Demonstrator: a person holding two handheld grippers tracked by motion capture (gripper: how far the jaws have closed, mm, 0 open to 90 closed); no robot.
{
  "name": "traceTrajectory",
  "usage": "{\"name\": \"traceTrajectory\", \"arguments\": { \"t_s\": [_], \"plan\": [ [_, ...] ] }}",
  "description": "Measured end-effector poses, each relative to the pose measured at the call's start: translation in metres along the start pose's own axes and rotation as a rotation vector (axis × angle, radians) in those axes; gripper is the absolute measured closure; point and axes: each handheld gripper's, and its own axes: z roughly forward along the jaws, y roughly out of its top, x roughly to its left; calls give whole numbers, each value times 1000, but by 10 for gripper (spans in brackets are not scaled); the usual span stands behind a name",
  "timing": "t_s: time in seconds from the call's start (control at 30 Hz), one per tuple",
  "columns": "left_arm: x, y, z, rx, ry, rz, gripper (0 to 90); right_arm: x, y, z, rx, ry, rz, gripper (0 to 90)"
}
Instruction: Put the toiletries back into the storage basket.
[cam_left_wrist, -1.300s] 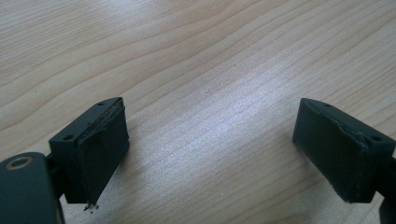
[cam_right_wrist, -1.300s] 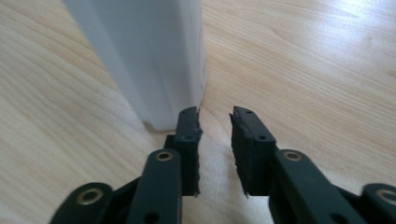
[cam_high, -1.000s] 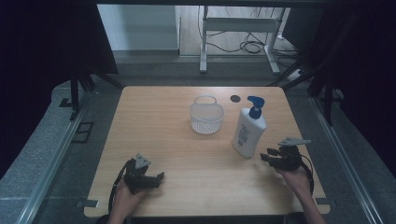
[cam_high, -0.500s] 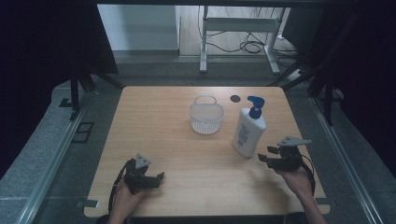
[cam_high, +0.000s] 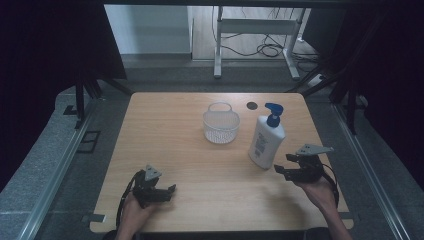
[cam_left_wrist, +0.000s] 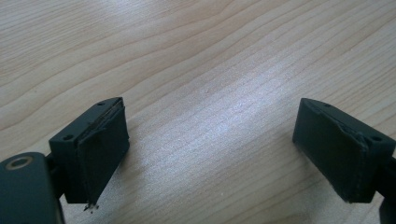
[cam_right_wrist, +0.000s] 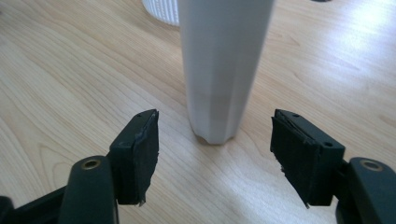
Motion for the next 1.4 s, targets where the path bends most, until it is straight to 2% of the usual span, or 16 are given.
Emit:
{"name": "traceTrajectory", "arguments": {
  "t_s": [0.73, 1.1, 1.3, 1.4],
  "plan": [
    [0, 0, 0, 0, 0, 0, 102, -2, 39, 8, -40, -16, 26, 145],
    [0, 0, 0, -1, 0, 0, 102, -2, 61, 21, -69, 3, 17, 139],
    [0, 0, 0, -1, 0, -1, 102, -2, 68, 26, -73, -14, 8, 147],
    [0, 0, 0, -1, 0, -1, 102, -2, 71, 27, -81, -21, 11, 180]
  ]
}}
